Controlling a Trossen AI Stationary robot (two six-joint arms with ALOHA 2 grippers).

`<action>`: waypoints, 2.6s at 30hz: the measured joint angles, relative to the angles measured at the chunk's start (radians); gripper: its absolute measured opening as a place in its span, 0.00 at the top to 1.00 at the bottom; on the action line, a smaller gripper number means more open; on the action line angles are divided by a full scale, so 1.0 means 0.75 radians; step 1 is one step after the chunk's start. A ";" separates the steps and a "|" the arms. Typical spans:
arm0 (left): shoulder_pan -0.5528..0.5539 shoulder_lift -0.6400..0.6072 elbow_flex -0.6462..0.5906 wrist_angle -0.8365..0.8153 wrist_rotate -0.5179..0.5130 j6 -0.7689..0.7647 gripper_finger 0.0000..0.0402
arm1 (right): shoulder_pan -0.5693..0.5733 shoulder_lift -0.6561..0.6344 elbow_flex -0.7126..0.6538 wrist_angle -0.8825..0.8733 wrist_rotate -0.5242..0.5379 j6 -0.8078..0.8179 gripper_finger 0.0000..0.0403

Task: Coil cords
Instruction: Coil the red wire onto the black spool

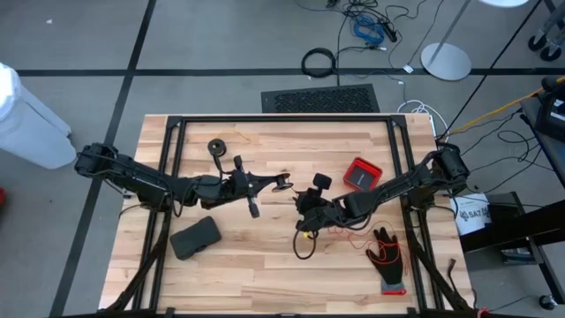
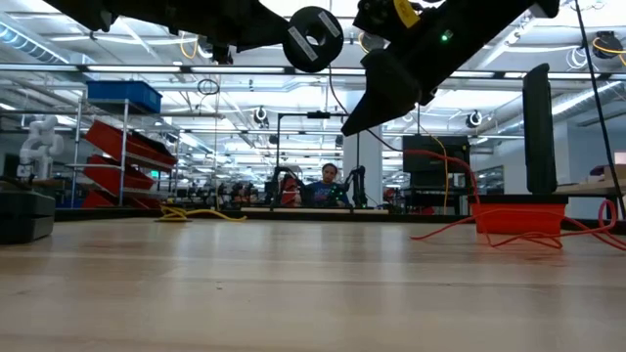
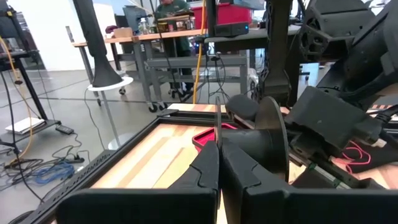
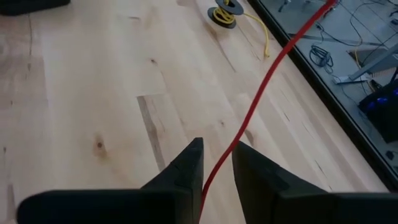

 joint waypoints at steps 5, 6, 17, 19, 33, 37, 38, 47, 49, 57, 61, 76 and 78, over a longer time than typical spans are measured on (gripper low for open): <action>0.000 0.003 0.000 -0.004 -0.002 0.000 1.00 | 0.018 0.000 0.000 -0.001 -0.001 -0.001 0.83; 0.000 0.003 0.000 -0.004 -0.002 0.000 1.00 | 0.021 0.000 0.000 -0.003 -0.001 -0.001 0.83; 0.000 0.003 0.000 -0.006 -0.008 0.000 1.00 | 0.030 -0.001 0.000 -0.006 0.004 -0.001 0.83; 0.000 0.003 0.000 -0.016 -0.008 0.000 1.00 | 0.030 -0.001 0.000 -0.007 0.007 -0.001 0.83; 0.000 0.004 0.000 -0.023 -0.023 -0.002 1.00 | 0.034 -0.002 0.000 -0.024 0.066 0.031 0.95; 0.000 0.004 0.001 -0.019 -0.024 -0.033 1.00 | 0.023 -0.002 0.000 -0.016 0.061 0.035 0.99; 0.000 0.004 0.000 -0.019 -0.024 -0.035 1.00 | 0.017 -0.002 0.000 -0.007 0.060 0.035 0.99; 0.004 0.149 0.002 0.200 -0.043 -0.034 1.00 | -0.037 -0.002 0.000 0.196 -0.004 -0.039 1.00; 0.004 0.216 0.002 0.276 -0.087 -0.020 1.00 | -0.041 -0.002 0.000 0.258 -0.006 -0.068 1.00; 0.004 0.423 0.003 0.523 -0.241 0.123 1.00 | -0.047 -0.002 0.000 0.323 -0.011 -0.083 1.00; 0.002 0.468 0.004 0.525 -0.297 0.212 1.00 | -0.046 -0.002 0.000 0.333 -0.011 -0.087 1.00; -0.096 0.481 0.004 0.434 -0.481 0.492 1.00 | -0.024 -0.092 0.001 0.264 0.070 -0.185 1.00; -0.110 0.482 0.004 0.418 -0.480 0.492 1.00 | -0.024 -0.127 0.001 0.216 0.095 -0.180 1.00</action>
